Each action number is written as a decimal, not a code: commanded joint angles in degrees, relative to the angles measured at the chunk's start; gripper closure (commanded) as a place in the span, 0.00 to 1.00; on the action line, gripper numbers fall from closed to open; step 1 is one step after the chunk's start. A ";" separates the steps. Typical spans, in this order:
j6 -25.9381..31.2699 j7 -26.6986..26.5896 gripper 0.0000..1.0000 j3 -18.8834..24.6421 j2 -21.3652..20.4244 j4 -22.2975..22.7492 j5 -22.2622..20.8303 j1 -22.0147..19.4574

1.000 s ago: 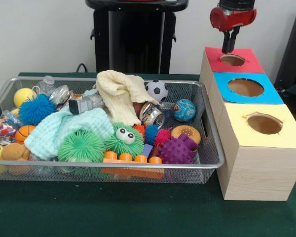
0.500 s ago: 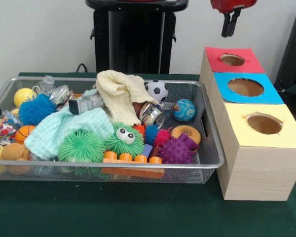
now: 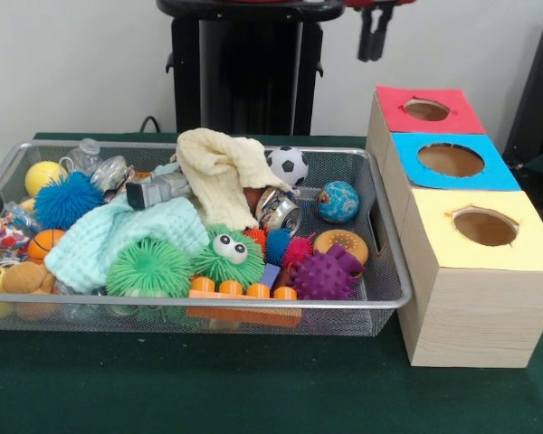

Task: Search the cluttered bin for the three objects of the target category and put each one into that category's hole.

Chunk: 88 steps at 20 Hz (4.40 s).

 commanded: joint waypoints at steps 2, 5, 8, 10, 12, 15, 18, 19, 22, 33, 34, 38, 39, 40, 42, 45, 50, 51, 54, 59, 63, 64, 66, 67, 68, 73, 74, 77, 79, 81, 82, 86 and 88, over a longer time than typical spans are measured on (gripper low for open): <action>-2.33 -11.19 1.00 6.69 -0.15 -0.13 -6.62 -12.69; -2.44 -12.94 1.00 10.97 -0.53 0.35 -5.75 -18.62; -0.84 -15.45 1.00 15.08 -0.61 -0.07 -5.67 -24.23; 0.18 -16.95 1.00 17.64 -0.16 -1.11 -6.66 -27.78; 1.41 -18.48 1.00 20.01 0.47 -2.16 -7.68 -30.69; 2.22 -18.19 1.00 21.93 2.44 -4.25 -10.04 -33.10; 3.57 -18.30 1.00 23.58 4.94 -7.34 -12.17 -34.98; 4.04 -18.31 1.00 24.26 5.21 -7.65 -12.63 -35.64; 4.94 -18.43 1.00 25.62 7.02 -9.79 -14.95 -37.36; 7.99 -20.00 1.00 29.97 15.96 -18.72 -21.53 -41.97; 8.47 -20.32 1.00 30.11 16.95 -19.93 -22.28 -42.04; 10.29 -21.92 1.00 31.06 19.97 -23.45 -24.58 -42.97; 10.71 -22.23 1.00 31.42 20.49 -24.06 -24.86 -43.27; 11.38 -23.08 1.00 31.75 21.41 -25.15 -25.30 -43.62; 12.13 -24.29 1.00 32.29 22.87 -26.68 -26.17 -44.34; 13.39 -26.59 1.00 33.18 24.94 -28.48 -27.26 -45.82; 16.14 -31.30 1.00 34.42 28.16 -31.25 -28.96 -47.87; 16.46 -31.83 1.00 34.29 28.43 -31.50 -29.47 -47.93; 16.91 -32.74 1.00 33.31 29.84 -32.97 -30.93 -47.83; 15.89 -32.28 1.00 31.77 31.75 -34.35 -32.14 -46.97; 15.58 -32.07 1.00 31.06 32.81 -35.40 -32.74 -46.15; 15.52 -32.01 1.00 31.03 32.97 -35.69 -32.89 -45.99; 15.50 -32.05 1.00 31.09 33.39 -36.17 -33.17 -45.85; 15.51 -32.11 1.00 31.19 33.48 -36.29 -33.24 -45.85; 15.37 -32.22 1.00 31.27 33.58 -36.29 -33.39 -45.91; 14.42 -33.34 1.00 31.64 33.15 -36.15 -34.65 -46.01; 14.15 -33.24 1.00 31.63 32.92 -35.91 -34.89 -45.97; 13.22 -33.20 1.00 31.90 32.52 -35.24 -35.26 -46.09; 11.59 -32.96 1.00 32.30 32.42 -34.52 -35.59 -46.49; 10.78 -32.89 1.00 32.69 32.41 -34.02 -35.73 -46.64; 10.56 -33.04 0.00 32.98 32.45 -33.89 -35.88 -46.87; 10.11 -32.60 0.00 33.27 31.97 -33.38 -36.07 -46.55; 10.09 -32.50 0.00 33.62 31.82 -33.15 -35.98 -46.69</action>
